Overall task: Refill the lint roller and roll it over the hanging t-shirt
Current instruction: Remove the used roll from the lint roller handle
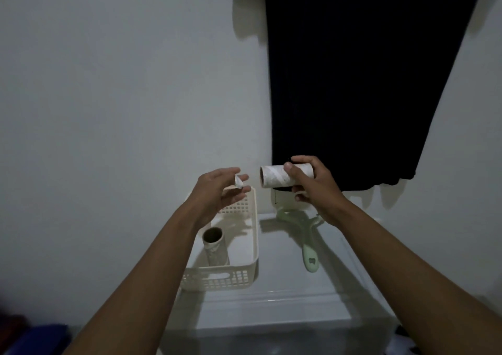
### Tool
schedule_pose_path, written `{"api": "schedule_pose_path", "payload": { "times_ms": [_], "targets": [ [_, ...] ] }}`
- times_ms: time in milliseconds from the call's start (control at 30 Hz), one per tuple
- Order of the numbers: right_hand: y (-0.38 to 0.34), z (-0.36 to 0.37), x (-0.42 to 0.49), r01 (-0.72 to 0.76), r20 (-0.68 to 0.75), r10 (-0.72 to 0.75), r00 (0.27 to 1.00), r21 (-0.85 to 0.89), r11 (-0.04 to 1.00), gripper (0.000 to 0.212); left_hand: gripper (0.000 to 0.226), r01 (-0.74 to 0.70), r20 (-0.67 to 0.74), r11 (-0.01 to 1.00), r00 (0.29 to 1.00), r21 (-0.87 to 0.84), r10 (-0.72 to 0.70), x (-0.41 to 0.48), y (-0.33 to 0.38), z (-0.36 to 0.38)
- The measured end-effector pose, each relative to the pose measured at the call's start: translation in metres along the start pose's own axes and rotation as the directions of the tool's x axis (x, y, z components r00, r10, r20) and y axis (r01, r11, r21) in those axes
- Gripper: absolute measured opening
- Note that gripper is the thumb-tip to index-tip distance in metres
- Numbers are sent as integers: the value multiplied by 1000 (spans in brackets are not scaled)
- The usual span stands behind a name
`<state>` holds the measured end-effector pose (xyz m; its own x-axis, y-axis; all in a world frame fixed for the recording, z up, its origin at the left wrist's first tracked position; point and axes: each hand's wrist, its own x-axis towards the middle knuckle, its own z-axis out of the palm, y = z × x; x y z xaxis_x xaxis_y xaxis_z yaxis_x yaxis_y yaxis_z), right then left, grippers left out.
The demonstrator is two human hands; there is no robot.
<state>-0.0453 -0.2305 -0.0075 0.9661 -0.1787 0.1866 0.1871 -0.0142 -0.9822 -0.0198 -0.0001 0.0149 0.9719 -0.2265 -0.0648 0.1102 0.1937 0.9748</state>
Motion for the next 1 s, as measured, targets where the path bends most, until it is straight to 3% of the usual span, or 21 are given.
{"api": "schedule_pose_path", "payload": {
  "times_ms": [133, 233, 300, 367, 467, 633, 700, 833, 933, 1000],
  "targets": [
    [-4, -9, 3, -13, -58, 17, 998, 67, 998, 41, 22, -37, 68, 934, 998, 355, 14, 0, 5, 4],
    [-6, -11, 1, -22, -62, 27, 998, 90, 996, 38, 26, -75, 80, 861, 996, 504, 39, -2, 7, 12],
    [-7, -11, -1, -31, -57, 36, 998, 90, 995, 39, 29, -103, 82, 759, 995, 643, 66, 0, 6, 15],
    [-9, -10, -2, -32, -57, 37, 998, 95, 995, 38, 35, -179, 150, 523, 984, 834, 98, 2, 3, 20],
    [-12, -11, -3, -22, -68, 29, 997, 99, 995, 33, 49, -284, 284, 191, 958, 939, 31, 3, -15, 38],
    [-12, -17, -5, -20, -83, 33, 996, 150, 988, 44, 44, -366, 354, -383, 929, 848, -104, 9, -59, 74],
    [-11, -23, -6, -23, -90, 38, 995, 171, 985, 50, 43, -330, 310, -526, 942, 783, -130, 9, -69, 84],
    [-6, -34, -8, -45, -87, 58, 994, 146, 988, 59, 45, -331, 270, -625, 943, 707, -193, 8, -83, 91],
    [-2, -38, -8, -47, -83, 56, 995, 114, 992, 59, 56, -361, 273, -622, 933, 695, -235, 9, -85, 88],
    [-1, -40, -7, -31, -98, 35, 995, 43, 999, 61, 53, -380, 327, -568, 924, 730, -198, 11, -75, 88]
  ]
}}
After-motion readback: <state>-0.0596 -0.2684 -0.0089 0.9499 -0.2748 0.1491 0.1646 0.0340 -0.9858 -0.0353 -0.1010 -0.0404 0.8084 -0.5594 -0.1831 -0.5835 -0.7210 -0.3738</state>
